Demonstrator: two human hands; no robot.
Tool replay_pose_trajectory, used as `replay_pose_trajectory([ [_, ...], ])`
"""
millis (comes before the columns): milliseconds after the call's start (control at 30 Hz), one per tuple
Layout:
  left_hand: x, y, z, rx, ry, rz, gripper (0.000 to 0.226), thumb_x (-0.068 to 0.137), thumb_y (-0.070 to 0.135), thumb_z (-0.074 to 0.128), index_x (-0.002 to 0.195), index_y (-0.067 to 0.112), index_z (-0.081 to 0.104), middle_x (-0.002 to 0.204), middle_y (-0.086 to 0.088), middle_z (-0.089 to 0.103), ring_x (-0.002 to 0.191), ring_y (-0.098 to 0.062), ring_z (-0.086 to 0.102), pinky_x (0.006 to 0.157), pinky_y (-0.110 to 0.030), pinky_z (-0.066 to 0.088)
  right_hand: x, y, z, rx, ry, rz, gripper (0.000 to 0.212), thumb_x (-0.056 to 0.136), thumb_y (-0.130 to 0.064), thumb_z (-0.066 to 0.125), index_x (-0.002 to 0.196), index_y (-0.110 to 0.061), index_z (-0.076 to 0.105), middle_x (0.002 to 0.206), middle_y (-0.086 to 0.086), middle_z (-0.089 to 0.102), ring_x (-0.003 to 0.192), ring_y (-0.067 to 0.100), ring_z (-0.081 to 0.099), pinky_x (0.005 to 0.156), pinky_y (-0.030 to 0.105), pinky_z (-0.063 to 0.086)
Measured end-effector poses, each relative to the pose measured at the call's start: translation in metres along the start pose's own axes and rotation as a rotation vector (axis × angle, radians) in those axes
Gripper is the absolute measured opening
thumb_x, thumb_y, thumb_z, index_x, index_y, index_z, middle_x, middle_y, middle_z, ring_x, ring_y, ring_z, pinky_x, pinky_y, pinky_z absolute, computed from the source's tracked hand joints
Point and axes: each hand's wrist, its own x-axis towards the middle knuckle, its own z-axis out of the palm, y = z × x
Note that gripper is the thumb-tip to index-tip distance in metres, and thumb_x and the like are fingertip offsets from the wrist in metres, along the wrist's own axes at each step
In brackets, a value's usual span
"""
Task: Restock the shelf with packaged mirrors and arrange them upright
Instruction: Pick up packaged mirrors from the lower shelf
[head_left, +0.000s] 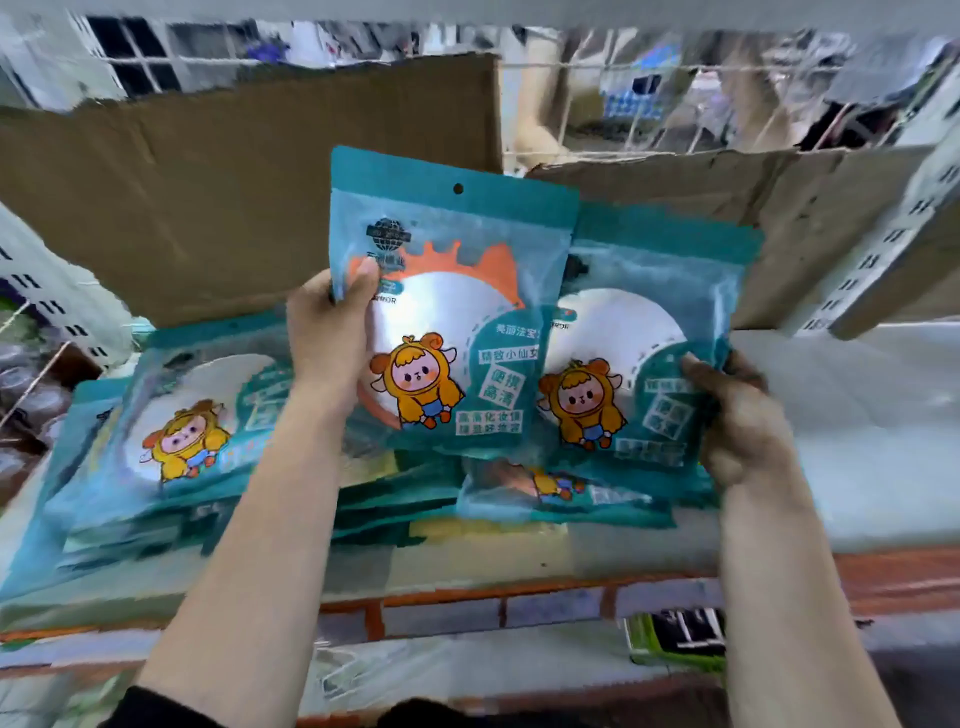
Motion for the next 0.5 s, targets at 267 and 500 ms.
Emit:
replay_pose_trajectory([
  [267,-0.032,0.012,0.102,-0.076,-0.16,0.012,0.03,0.089,0.028,0.06,0.062,0.021,0.049,0.066,0.001,0.046,0.061,-0.012,0.039,0.056,-0.025,0.03,-0.015,-0.041,-0.093,0.11,0.123,-0.125,0.028,0.057,-0.013,0.071,0.084,-0.015,0.066,0.07,-0.002,0.071,0.064,0.013,0.067,0.063,0.029,0.058],
  [500,-0.107,0.017,0.219,-0.216,-0.277,-0.076,0.029,0.075,0.04,0.069,0.054,0.024,0.058,0.066,0.001,0.056,0.074,-0.017,0.045,0.071,-0.031,0.033,-0.023,-0.089,-0.219,0.092,0.221,-0.187,0.011,0.082,-0.002,0.058,0.087,-0.012,0.059,0.067,-0.002,0.069,0.064,0.014,0.066,0.064,0.031,0.058],
])
